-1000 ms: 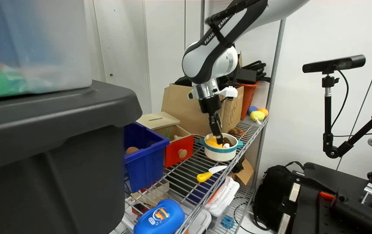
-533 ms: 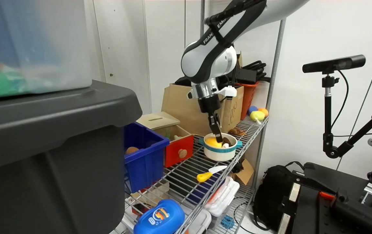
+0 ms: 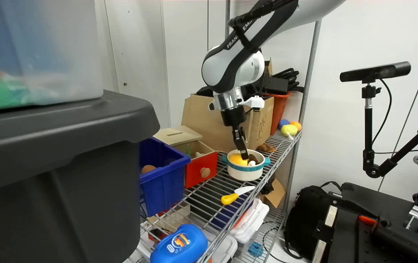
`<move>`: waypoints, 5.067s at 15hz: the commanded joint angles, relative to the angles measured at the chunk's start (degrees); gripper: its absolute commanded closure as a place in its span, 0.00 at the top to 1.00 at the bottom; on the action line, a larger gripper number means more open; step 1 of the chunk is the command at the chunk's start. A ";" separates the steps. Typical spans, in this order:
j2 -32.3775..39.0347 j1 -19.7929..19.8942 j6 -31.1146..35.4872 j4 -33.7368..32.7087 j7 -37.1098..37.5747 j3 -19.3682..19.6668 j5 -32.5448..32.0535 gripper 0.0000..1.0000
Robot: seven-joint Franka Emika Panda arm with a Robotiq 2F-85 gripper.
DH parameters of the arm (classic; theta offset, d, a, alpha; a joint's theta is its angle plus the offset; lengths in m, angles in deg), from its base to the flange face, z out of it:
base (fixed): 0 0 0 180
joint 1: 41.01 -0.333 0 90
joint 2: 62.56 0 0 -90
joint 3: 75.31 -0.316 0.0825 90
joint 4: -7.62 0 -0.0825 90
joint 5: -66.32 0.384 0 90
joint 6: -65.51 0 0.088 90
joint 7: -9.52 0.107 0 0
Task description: Pick up the yellow round plush toy from the bowl and put it in the open drawer toy
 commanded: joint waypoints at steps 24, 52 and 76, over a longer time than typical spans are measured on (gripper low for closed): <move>-9.88 -2.43 -6.17 3.23 0.98 0.58 -1.27 0.01; 2.63 -9.09 -19.19 -25.10 -2.34 0.14 -3.75 0.01; 3.11 -9.39 -20.03 -26.34 -2.06 0.29 -2.83 0.94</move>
